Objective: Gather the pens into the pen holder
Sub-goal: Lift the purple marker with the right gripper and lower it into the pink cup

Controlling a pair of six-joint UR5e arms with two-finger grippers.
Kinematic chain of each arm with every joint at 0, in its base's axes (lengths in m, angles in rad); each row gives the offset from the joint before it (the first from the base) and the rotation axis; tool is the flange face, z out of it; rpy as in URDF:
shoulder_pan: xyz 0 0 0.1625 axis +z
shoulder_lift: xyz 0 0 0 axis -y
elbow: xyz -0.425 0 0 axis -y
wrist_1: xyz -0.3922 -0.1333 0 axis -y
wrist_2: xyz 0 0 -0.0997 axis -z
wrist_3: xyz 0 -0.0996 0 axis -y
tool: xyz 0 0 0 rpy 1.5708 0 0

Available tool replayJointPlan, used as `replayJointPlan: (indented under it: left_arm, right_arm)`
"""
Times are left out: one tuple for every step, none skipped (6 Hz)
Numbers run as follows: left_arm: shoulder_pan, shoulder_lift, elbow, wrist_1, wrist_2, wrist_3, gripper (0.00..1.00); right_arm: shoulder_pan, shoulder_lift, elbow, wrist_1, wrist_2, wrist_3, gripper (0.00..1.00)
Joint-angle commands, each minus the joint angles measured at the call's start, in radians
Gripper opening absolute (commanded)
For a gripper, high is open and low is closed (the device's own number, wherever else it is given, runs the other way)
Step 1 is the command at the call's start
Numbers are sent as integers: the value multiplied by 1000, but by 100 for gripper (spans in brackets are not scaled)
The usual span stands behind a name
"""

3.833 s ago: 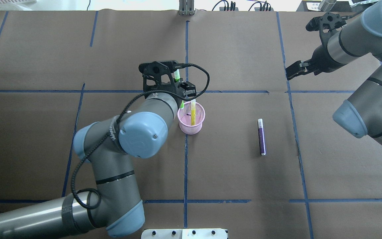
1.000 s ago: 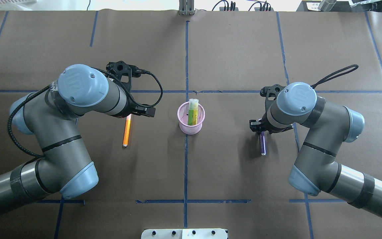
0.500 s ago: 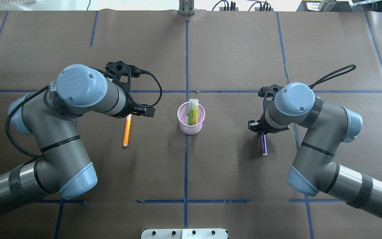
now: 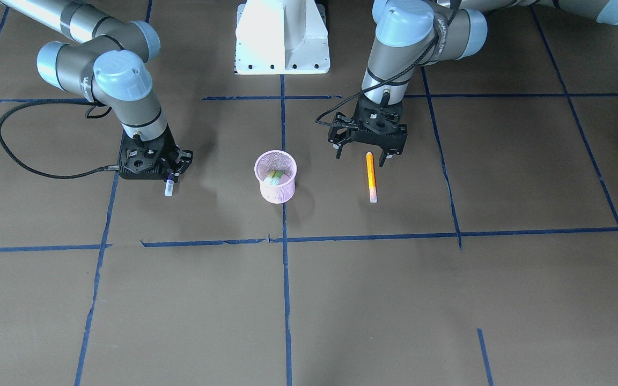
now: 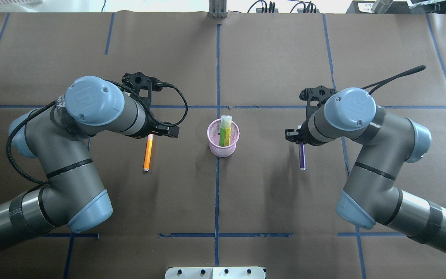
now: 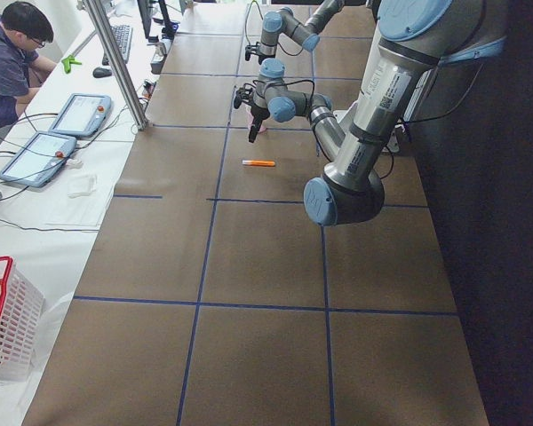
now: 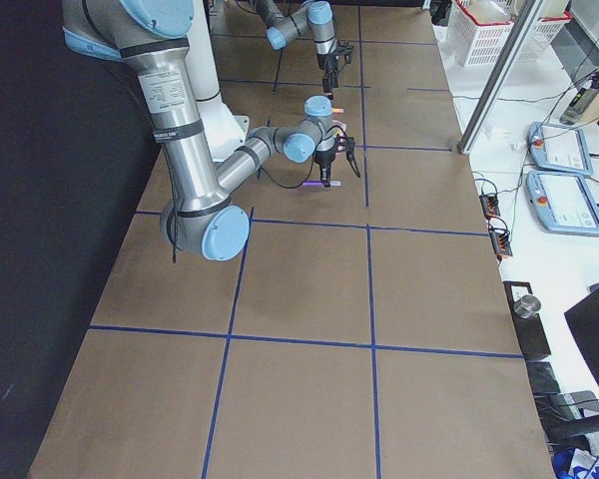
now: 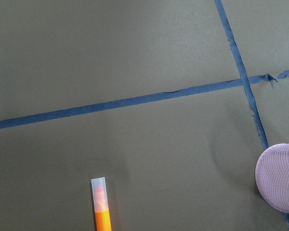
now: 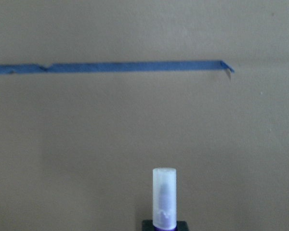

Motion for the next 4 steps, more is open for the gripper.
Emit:
replayJointPlan:
  left_arm:
    - [0, 16, 18, 0, 3, 38, 100]
    - [-5, 29, 22, 3, 3, 71, 100]
    - [-5, 39, 27, 2, 2, 76, 100]
    - [-6, 39, 30, 3, 2, 76, 100]
  right_arm:
    - [1, 3, 145, 0, -197, 30, 0]
    - [-16, 65, 150, -9, -323, 176, 0]
    - [-42, 104, 150, -14, -444, 191, 0]
    - [-97, 152, 126, -26, -602, 250, 0]
